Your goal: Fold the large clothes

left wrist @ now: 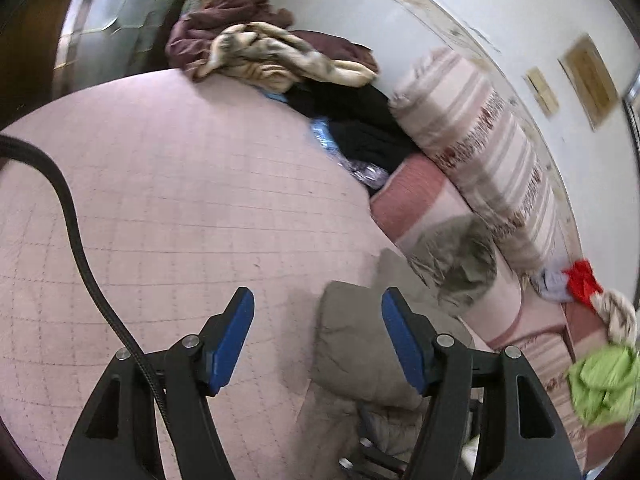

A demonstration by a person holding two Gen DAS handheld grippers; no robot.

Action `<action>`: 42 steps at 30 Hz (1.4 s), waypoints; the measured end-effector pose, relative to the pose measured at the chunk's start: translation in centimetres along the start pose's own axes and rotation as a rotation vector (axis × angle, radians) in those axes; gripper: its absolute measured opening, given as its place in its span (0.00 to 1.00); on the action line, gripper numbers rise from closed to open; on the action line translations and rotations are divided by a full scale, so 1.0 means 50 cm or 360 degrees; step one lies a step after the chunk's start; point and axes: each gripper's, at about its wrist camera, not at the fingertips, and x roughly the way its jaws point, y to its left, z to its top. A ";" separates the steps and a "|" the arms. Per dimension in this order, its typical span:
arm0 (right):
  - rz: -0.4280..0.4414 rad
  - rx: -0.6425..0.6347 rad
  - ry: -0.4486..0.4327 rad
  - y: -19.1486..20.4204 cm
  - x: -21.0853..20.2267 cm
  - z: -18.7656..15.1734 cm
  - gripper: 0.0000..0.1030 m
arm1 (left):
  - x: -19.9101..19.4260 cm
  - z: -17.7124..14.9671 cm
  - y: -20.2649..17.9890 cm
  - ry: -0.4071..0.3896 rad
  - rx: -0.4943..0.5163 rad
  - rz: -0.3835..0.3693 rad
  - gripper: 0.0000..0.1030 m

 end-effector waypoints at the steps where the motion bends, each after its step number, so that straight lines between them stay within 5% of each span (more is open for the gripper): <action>1: -0.0018 -0.0013 0.0002 0.009 0.014 0.013 0.78 | -0.004 0.002 0.011 0.0004 -0.0023 -0.0001 0.63; 3: -0.0011 -0.0001 0.0016 0.015 0.029 0.035 0.59 | -0.004 0.005 0.028 0.0011 -0.0065 -0.0011 0.63; 5: 0.0013 0.0049 0.0055 0.009 0.033 0.046 0.02 | 0.002 0.003 0.030 0.0020 -0.0077 -0.0005 0.63; 10: -0.0052 0.0385 0.0020 -0.102 -0.003 0.048 0.00 | 0.023 -0.009 0.016 0.0081 -0.0049 0.0007 0.63; 17: -0.0117 0.0925 0.0067 -0.346 -0.046 -0.050 0.00 | 0.080 -0.050 -0.034 0.0230 0.0069 0.0066 0.63; 19: -0.0019 0.0850 0.0098 -0.348 -0.052 -0.064 0.12 | 0.088 -0.055 -0.037 0.0238 0.0060 0.0088 0.63; 20: 0.0047 0.0765 0.0123 -0.329 -0.053 -0.066 0.35 | 0.089 -0.056 -0.038 0.0236 0.0054 0.0090 0.63; 22: 0.0102 0.0630 0.0115 -0.287 -0.055 -0.067 0.56 | 0.088 -0.054 -0.038 0.0224 0.0042 0.0101 0.63; 28: 0.0233 0.0229 0.0078 -0.120 -0.022 -0.012 0.56 | 0.071 -0.034 -0.014 0.0145 0.0024 0.0225 0.63; 33: 0.0068 -0.0103 0.0074 -0.003 0.038 0.046 0.63 | 0.065 -0.012 0.015 0.0119 -0.0052 0.0227 0.63; 34: 0.0044 -0.0136 0.0072 0.011 0.052 0.051 0.62 | 0.065 -0.011 0.017 0.0119 -0.0054 0.0227 0.63; 37: 0.0049 -0.0113 0.0128 0.030 0.082 0.064 0.00 | 0.065 -0.009 0.014 0.0126 -0.0039 0.0229 0.63; 42: 0.0012 0.0213 0.0034 -0.048 0.030 0.084 0.00 | 0.066 -0.013 0.007 0.0140 -0.0018 0.0217 0.63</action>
